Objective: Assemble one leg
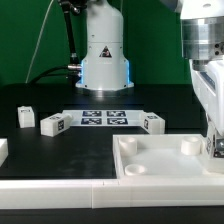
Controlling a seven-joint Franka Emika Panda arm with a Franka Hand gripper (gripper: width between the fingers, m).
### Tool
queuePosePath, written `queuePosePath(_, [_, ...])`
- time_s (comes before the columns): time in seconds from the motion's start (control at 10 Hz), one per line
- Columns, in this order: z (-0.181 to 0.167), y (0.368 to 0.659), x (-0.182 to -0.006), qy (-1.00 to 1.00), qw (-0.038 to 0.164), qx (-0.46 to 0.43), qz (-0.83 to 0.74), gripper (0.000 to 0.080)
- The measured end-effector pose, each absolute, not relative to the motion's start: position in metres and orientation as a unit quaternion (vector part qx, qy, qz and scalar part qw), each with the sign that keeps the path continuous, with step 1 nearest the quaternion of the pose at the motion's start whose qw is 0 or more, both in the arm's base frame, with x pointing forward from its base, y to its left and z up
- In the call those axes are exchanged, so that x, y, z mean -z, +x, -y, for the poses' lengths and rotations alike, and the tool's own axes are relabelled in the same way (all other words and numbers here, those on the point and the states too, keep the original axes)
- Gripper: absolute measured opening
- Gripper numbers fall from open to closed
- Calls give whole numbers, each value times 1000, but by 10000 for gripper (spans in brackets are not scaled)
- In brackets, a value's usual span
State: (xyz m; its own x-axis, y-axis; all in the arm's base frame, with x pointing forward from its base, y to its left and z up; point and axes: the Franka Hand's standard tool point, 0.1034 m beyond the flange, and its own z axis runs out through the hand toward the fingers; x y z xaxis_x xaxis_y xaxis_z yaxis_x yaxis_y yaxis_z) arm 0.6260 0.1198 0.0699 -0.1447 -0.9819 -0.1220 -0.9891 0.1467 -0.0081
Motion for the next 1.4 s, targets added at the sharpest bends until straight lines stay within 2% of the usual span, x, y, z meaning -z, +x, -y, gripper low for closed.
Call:
queuePosePath(0.1, [-120,626,-70,-663,49,-36,-746,507])
queuePosePath(0.2, [-120,626,-70,-676,50,-35,-734,507])
queuePosePath(0.3, [-120,625,-69,-681,49,-36,-729,623])
queuePosePath(0.4, [-120,624,-69,-695,47,-38,-717,642])
queuePosePath(1.1, [-120,623,-69,-924,49,-24,-378,649])
queuePosePath(1.4, [-122,624,-71,-976,35,-14,-216,649])
